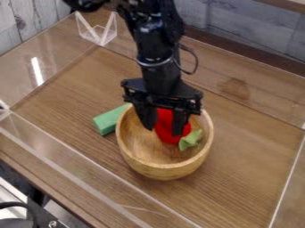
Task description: Move the red fruit to the left
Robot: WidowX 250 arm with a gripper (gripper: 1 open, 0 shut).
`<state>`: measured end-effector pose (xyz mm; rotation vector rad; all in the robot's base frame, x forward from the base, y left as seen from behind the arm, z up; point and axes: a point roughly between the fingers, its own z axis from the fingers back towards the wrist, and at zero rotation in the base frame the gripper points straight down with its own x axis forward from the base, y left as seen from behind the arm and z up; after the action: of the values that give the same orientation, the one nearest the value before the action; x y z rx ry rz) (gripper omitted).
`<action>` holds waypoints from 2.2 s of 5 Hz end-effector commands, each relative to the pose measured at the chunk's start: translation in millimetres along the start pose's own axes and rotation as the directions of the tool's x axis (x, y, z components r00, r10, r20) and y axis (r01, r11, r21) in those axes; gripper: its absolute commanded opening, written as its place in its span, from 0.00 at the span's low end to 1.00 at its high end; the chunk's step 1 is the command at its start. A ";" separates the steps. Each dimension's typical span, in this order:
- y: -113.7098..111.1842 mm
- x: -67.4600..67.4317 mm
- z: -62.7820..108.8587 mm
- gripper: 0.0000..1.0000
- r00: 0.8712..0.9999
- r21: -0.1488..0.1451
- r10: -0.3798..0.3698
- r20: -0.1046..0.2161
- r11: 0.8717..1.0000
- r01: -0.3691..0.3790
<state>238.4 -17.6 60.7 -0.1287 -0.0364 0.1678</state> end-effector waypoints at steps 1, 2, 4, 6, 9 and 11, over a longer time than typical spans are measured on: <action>-7.2 4.5 7.0 1.00 0.997 -0.026 0.003 0.073 1.000 -0.001; -14.6 14.1 8.0 1.00 0.997 -0.042 0.014 0.081 0.999 -0.010; -12.2 23.3 11.5 1.00 0.995 -0.057 0.055 0.087 0.997 -0.050; 7.3 25.7 12.9 1.00 0.989 -0.061 0.111 0.102 0.993 -0.105; 14.8 19.4 6.7 0.00 0.989 -0.057 0.096 0.114 0.994 -0.089; -1.0 5.1 30.2 0.00 0.990 -0.080 0.042 0.138 0.996 -0.031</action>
<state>237.3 -13.5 82.7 -0.1925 -0.1471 0.2187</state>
